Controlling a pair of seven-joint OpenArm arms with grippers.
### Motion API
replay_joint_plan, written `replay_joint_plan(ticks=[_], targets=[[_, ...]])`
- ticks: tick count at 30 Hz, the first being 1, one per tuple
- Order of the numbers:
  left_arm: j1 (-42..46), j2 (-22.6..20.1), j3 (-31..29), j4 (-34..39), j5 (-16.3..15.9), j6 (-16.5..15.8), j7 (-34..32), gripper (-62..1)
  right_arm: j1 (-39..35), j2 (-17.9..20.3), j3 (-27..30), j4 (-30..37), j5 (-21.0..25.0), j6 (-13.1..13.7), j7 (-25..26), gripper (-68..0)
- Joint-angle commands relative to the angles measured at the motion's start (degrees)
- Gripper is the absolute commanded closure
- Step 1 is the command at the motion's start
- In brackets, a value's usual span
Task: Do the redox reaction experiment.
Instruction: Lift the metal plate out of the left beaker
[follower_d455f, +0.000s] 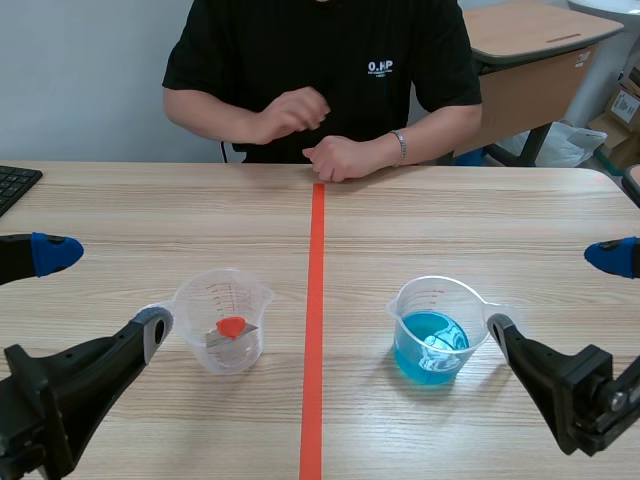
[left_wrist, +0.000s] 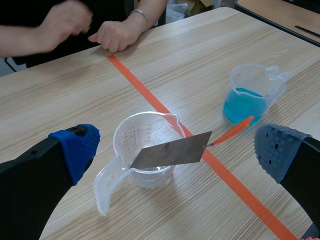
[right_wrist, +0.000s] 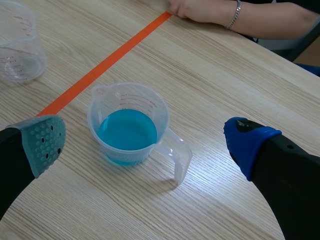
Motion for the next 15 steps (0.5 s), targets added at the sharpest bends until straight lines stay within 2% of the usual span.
replay_joint_plan(ticks=[1,15], targets=[[0.0,0.13,0.0,1.25,-0.35,0.04,-0.98,-62.3,0.48,0.28,0.13,0.87,0.24,-0.2,0.9,-67.9],[0.02,0.11,0.0,1.25,-0.07,0.11,0.44,-62.3,0.48,0.31,0.13,0.87,-1.07,-0.17,1.68,-67.9]])
